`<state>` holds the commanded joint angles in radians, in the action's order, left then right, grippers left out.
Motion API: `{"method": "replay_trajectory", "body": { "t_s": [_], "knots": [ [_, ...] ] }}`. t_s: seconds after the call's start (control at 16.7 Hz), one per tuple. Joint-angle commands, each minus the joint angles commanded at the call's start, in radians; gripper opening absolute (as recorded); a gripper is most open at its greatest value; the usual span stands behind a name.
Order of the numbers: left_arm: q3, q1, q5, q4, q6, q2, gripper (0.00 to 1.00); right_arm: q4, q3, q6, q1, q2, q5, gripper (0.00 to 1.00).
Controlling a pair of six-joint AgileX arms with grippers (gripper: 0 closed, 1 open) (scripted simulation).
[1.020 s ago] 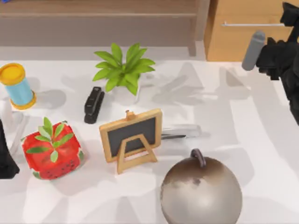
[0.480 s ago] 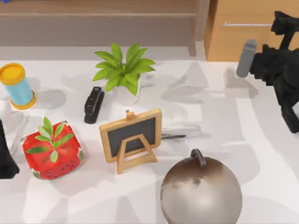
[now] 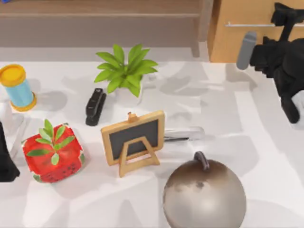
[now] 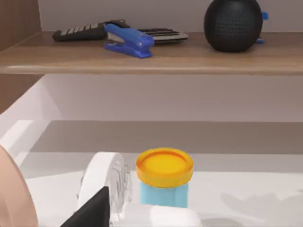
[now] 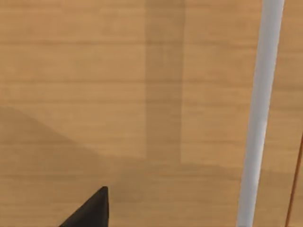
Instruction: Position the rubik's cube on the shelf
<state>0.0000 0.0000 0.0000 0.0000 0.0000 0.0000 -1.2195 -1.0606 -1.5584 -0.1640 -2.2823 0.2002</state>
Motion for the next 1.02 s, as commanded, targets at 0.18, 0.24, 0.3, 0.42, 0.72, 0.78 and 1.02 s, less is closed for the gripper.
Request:
{"method": "replay_trajectory", "body": {
  "t_s": [0.18, 0.24, 0.3, 0.42, 0.72, 0.78, 1.02],
  "knots": [
    [0.000, 0.000, 0.000, 0.000, 0.000, 0.000, 1.00, 0.000, -0.001, 0.000, 0.000, 0.000, 0.000, 1.00],
    [0.000, 0.000, 0.000, 0.000, 0.000, 0.000, 1.00, 0.000, -0.001, 0.000, 0.000, 0.000, 0.000, 0.92],
    [0.000, 0.000, 0.000, 0.000, 0.000, 0.000, 1.00, 0.000, -0.001, 0.000, 0.000, 0.000, 0.000, 0.85],
    [0.000, 0.000, 0.000, 0.000, 0.000, 0.000, 1.00, 0.000, -0.001, 0.000, 0.000, 0.000, 0.000, 0.70],
    [0.000, 0.000, 0.000, 0.000, 0.000, 0.000, 1.00, 0.000, -0.001, 0.000, 0.000, 0.000, 0.000, 0.32],
    [0.000, 0.000, 0.000, 0.000, 0.000, 0.000, 1.00, 0.000, -0.001, 0.000, 0.000, 0.000, 0.000, 0.25],
    [0.000, 0.000, 0.000, 0.000, 0.000, 0.000, 1.00, 0.000, -0.001, 0.000, 0.000, 0.000, 0.000, 0.00]
  ]
}}
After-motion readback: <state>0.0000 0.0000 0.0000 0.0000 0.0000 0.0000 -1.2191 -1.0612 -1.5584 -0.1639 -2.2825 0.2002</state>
